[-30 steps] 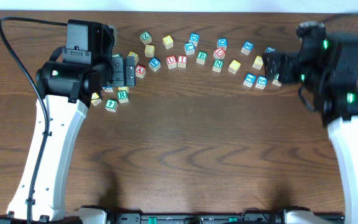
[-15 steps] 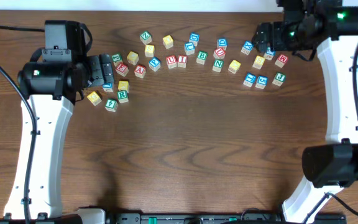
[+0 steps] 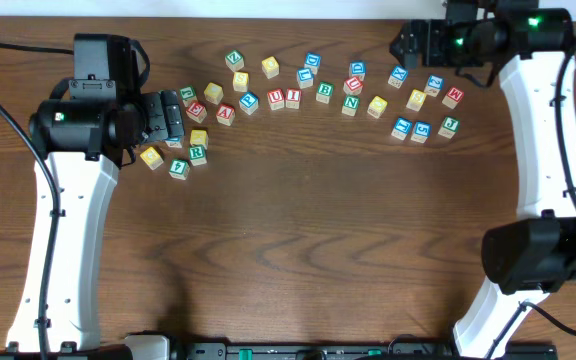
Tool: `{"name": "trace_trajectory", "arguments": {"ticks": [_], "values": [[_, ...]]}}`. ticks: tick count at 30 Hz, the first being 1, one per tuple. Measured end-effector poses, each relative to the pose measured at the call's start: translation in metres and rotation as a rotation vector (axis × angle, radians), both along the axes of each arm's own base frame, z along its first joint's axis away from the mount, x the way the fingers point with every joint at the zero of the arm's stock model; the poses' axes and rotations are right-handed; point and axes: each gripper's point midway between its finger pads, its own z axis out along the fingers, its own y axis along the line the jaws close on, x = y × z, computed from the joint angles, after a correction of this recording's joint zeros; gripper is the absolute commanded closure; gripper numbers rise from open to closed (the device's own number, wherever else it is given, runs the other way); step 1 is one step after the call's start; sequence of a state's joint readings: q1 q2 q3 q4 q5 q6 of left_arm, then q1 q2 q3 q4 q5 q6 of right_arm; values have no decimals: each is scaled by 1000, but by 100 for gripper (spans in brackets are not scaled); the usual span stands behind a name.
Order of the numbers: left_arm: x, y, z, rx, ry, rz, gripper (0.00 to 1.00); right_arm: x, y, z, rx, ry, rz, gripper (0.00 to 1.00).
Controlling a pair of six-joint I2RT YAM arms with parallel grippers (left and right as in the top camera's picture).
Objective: Spell out NEURIPS
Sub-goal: 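Move the right gripper over the green N block near the top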
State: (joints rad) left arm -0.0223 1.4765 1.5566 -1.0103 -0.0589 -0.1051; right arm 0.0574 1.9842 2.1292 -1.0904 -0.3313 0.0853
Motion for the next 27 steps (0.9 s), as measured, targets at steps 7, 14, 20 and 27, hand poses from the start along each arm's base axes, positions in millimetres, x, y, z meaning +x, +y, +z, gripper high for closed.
{"name": "trace_trajectory", "arguments": {"ticks": [7,14,20,27], "values": [[0,0,0,0,1,0,3,21,37,-39,25,79,-135,28],[-1,0,-1,0,5,0,3,25,76,-98,-80,157,-209,32],[-1,0,-1,0,6,0,3,23,95,-137,-153,198,-277,41],[-1,0,-1,0,5,0,2,27,91,-190,-181,273,-368,43]]}}
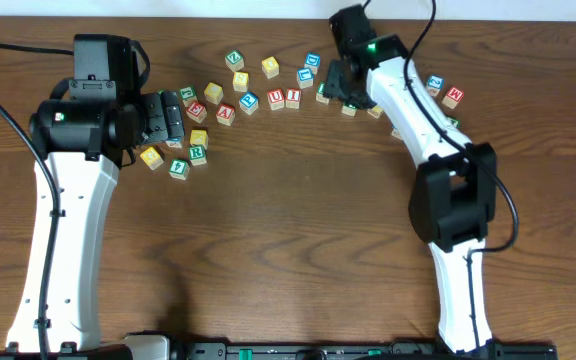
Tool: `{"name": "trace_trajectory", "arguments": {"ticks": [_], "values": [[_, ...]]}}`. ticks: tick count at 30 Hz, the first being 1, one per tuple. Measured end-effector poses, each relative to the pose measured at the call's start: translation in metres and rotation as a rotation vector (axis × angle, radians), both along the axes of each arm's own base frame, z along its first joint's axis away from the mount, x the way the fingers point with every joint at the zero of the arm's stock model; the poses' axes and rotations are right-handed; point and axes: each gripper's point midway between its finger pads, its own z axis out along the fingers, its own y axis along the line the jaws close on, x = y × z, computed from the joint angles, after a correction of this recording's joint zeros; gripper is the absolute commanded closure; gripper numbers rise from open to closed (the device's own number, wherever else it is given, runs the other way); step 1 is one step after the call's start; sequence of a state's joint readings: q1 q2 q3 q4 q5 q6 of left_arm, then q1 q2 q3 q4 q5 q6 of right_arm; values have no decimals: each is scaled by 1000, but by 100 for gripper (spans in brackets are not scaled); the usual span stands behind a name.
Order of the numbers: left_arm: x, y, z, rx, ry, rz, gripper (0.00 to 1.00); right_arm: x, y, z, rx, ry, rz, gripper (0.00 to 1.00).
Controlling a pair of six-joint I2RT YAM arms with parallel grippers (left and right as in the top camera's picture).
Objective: Spell out NEURIPS
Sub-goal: 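Move the right gripper over the green N block near the top, then lower the right gripper and close it on the green N block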
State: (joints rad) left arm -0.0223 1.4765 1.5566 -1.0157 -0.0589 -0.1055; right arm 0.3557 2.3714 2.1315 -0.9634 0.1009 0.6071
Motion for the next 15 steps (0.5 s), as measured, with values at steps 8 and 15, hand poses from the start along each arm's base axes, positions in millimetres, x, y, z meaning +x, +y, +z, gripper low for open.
{"name": "trace_trajectory", "arguments": {"ticks": [8,15], "values": [[0,0,-1,0,2,0,3,1,-3,-18,-9,22,-26,45],[2,0,-4,0,11,0,2,2,-9,-18,-32,19,-41,46]]}}
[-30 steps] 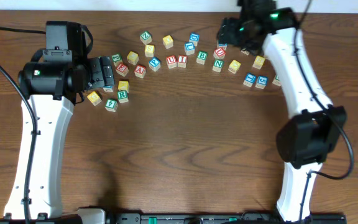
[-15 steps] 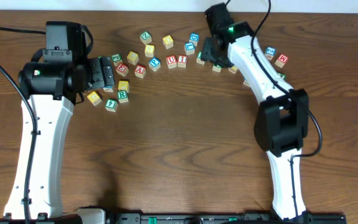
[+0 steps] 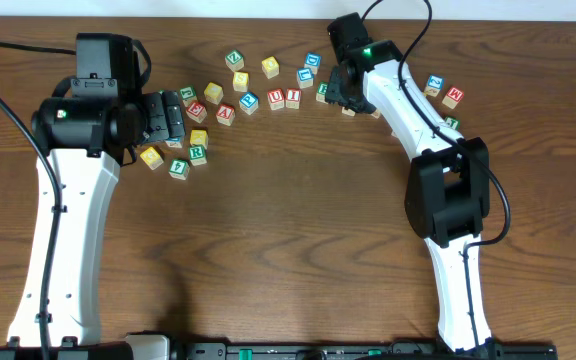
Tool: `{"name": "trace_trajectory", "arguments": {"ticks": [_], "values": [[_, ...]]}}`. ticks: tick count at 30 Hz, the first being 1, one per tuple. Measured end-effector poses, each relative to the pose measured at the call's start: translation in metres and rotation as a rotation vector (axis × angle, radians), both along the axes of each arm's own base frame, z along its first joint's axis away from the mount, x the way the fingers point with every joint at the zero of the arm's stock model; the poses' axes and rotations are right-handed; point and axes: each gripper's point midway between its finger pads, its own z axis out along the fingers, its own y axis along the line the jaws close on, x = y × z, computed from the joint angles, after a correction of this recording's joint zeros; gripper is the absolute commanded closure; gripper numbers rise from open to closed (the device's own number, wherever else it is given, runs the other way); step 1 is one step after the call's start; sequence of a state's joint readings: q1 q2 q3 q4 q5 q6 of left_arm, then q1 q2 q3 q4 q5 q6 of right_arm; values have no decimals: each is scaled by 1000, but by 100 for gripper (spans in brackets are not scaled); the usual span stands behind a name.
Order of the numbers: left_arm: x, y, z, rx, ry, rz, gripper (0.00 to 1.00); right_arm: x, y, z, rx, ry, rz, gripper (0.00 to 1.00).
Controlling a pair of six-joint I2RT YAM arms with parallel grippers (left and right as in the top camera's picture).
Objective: Spell out NEURIPS
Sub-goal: 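Lower the right gripper and close it on the green N block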
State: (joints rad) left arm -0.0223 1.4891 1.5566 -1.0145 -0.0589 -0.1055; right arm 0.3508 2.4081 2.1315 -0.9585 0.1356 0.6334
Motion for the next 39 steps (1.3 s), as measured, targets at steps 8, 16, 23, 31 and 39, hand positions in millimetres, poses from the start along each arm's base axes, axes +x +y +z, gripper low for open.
{"name": "trace_trajectory", "arguments": {"ticks": [8,16,23,31,39], "values": [[0,0,0,0,0,0,2,-1,-2,-13,-19,19,-2,47],[1,0,0,0,-2,0,2,1,-4,-25,-39,26,20,53],[3,0,1,0,-13,0,2,4,-3,-30,-50,22,49,59],[3,0,1,0,-14,0,2,4,-3,-32,-70,25,100,70],[3,0,1,0,-14,0,2,-2,-5,-34,-84,54,116,76]]}}
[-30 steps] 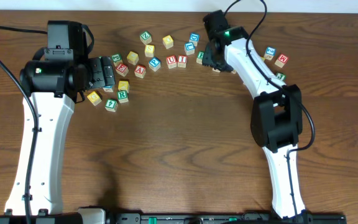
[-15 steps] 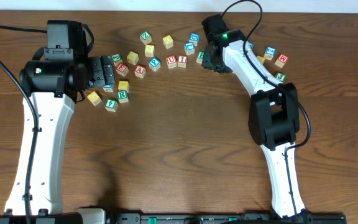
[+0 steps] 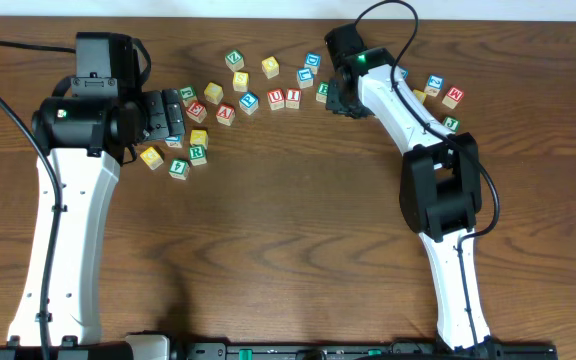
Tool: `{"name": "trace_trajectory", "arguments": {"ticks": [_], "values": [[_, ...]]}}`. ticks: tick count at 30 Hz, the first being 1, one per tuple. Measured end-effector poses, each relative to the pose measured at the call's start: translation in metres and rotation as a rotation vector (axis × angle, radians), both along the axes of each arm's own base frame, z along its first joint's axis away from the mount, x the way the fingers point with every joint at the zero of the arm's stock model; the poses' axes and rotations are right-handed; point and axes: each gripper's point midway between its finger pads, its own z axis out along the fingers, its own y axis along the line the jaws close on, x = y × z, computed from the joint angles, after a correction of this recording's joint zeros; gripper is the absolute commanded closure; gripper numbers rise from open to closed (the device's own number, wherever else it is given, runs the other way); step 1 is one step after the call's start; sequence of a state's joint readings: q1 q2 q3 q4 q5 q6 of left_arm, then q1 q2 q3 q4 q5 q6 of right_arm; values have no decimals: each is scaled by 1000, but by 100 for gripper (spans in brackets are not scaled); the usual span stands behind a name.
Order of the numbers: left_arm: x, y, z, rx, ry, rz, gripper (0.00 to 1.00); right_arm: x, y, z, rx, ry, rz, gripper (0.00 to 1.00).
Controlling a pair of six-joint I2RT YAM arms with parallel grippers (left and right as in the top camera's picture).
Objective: Spell out NEURIPS
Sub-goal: 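Lower the right gripper and close it on the green N block, then carry the green N block toward the table center and lower it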
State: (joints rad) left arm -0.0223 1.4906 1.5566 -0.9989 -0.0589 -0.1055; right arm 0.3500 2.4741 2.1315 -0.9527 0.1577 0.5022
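Small letter blocks lie scattered in an arc across the back of the table. Among them are a red E (image 3: 196, 110), a red A (image 3: 226, 113), a red U (image 3: 276, 97), a red I (image 3: 292, 97) and a green R (image 3: 197, 153). My right gripper (image 3: 336, 100) is low over the blocks just right of the I, beside a green block (image 3: 321, 92). The arm hides its fingers and the blocks beneath. My left gripper (image 3: 173, 120) rests open by the left end of the arc, next to the E.
More blocks sit at the back right: a blue one (image 3: 434, 83), a red one (image 3: 454, 96) and a green one (image 3: 451, 123). The right arm's forearm stretches over that cluster. Yellow blocks (image 3: 151, 157) lie by the left gripper. Cables trail along the back edge.
The right gripper stays down at the same blocks right of the I. Its arm has shifted slightly to the left. The left arm has not moved.
At first the right gripper was up at the back right, beyond the blocks. Then it was down among the blocks near the green ones right of the I, and it has stayed there. The left gripper has rested by the E throughout.
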Motion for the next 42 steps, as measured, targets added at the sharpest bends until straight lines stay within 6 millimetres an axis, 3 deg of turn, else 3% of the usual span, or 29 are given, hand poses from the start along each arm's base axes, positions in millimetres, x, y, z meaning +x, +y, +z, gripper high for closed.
{"name": "trace_trajectory", "arguments": {"ticks": [9,17,21,27,34,42], "values": [[0,0,0,0,-1,0,2,-20,10,-1,55,98,84,76],[1,0,1,0,-5,0,2,-62,30,-3,140,266,174,76],[3,0,2,0,-12,0,2,-81,49,-3,139,312,228,76],[3,0,2,0,-12,0,2,-106,97,-3,139,323,339,74],[3,0,2,0,-12,0,2,-114,144,-1,174,259,405,66],[3,0,2,0,-14,0,2,-110,158,0,167,207,384,69]]}}
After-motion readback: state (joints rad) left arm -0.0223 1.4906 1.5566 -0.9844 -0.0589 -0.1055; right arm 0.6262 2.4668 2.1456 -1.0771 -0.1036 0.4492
